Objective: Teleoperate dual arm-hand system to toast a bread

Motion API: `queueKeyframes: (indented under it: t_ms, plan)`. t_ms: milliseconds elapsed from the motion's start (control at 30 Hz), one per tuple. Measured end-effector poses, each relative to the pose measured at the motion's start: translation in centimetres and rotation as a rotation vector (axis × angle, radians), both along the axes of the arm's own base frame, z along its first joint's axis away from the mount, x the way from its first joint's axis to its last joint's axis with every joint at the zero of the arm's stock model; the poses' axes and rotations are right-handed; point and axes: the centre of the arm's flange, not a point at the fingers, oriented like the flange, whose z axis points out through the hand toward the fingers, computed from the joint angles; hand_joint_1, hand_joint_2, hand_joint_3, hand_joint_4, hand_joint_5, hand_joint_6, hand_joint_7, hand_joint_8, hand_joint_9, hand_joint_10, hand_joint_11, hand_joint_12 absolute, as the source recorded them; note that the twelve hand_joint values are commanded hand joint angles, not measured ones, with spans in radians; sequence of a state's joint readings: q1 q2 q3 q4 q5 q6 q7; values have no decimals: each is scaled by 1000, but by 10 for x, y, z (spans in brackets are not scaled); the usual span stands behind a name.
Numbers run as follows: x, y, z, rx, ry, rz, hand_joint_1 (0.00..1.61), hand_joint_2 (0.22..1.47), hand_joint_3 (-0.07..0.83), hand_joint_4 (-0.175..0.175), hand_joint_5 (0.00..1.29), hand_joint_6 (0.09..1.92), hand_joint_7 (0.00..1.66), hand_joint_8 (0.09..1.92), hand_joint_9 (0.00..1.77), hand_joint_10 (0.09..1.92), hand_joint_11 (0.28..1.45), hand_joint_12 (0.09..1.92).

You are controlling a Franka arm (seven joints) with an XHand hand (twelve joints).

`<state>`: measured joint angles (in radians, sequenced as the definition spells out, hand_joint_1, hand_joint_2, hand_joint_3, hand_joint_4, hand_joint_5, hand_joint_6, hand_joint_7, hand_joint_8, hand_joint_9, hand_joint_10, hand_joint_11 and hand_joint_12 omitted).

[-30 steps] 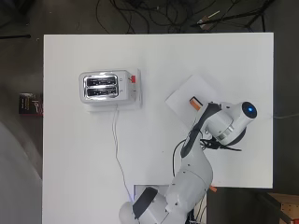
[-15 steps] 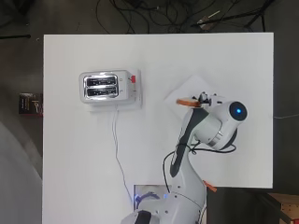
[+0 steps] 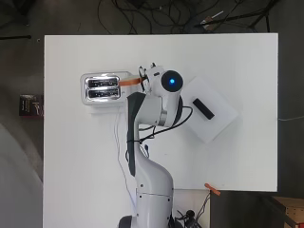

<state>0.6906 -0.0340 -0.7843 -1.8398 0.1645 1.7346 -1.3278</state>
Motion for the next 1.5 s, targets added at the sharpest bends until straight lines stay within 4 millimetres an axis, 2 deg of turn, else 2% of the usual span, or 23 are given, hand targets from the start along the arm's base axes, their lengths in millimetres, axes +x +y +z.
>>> queueKeyframes:
  t_ms: [33,100,167,200,233,300,333,367,400,433,467,533,567,600,667,700,800,900,1100,1267,1367,1500]
  plan:
    - [1,9,1,-5,-4,17,1218,1173,-1,-122,730,1254,1036,1016,1371,102,838,87]
    - [1,23,2,-10,-7,42,1308,1165,1,-156,691,1283,945,1032,1126,775,809,87]
    - [-2,29,12,-15,-21,44,1340,1181,1,-171,637,1321,876,1092,997,1114,804,87]
    - [-6,29,23,-17,-34,41,1287,1195,-3,-146,642,1338,899,1110,1005,996,814,87]
    - [-9,26,34,-16,-50,36,1245,1208,-4,-136,640,1353,919,1133,1050,807,823,87]
    - [-16,23,55,-2,-78,31,1209,1220,-3,-138,636,1359,937,1169,1148,508,842,87]
    - [-19,27,64,16,-89,40,1209,1218,-2,-151,641,1343,947,1172,1188,436,857,87]
    - [-20,34,72,40,-98,56,1213,1213,-1,-162,651,1310,957,1178,1221,413,877,87]
    - [-20,44,78,68,-101,80,1215,1212,0,-169,660,1273,953,1209,1224,488,892,87]
    - [-19,57,80,104,-97,107,1217,1210,1,-173,672,1236,950,1235,1200,614,872,185]
    - [-17,71,80,149,-84,132,1219,1210,0,-174,681,1211,947,1251,1169,735,814,391]
    - [-6,96,68,244,-30,170,1221,1208,0,-175,687,1195,946,1261,1124,893,700,750]
    - [1,108,55,284,10,183,1220,1210,0,-175,678,1211,945,1260,1110,938,670,852]
    - [10,118,39,317,53,190,1219,1213,0,-175,668,1227,940,1266,1095,975,651,909]
    - [27,139,-8,359,155,195,1218,1215,0,-175,664,1244,935,1273,1066,1053,636,971]
    - [33,142,-24,370,194,185,1218,1215,0,-175,664,1247,933,1276,1055,1086,634,996]
    - [45,135,-51,397,260,137,1218,1209,-1,-166,689,1230,936,1270,1044,1136,635,1025]
    - [53,111,-74,409,297,53,1225,1191,-1,-164,740,1159,954,1255,1070,1176,662,1099]
    - [53,109,-96,440,307,21,1227,1194,1,-175,747,1126,936,1303,1065,1213,651,1127]
    - [59,117,-80,427,289,67,1230,1188,-1,-175,763,1087,942,1292,1062,1179,639,1092]
    - [58,121,-77,428,292,84,1220,1182,0,-139,770,1112,955,1239,1054,1102,631,1036]
    - [52,139,-96,459,303,88,1218,1166,-2,-102,814,1073,973,1193,1062,1116,635,1035]
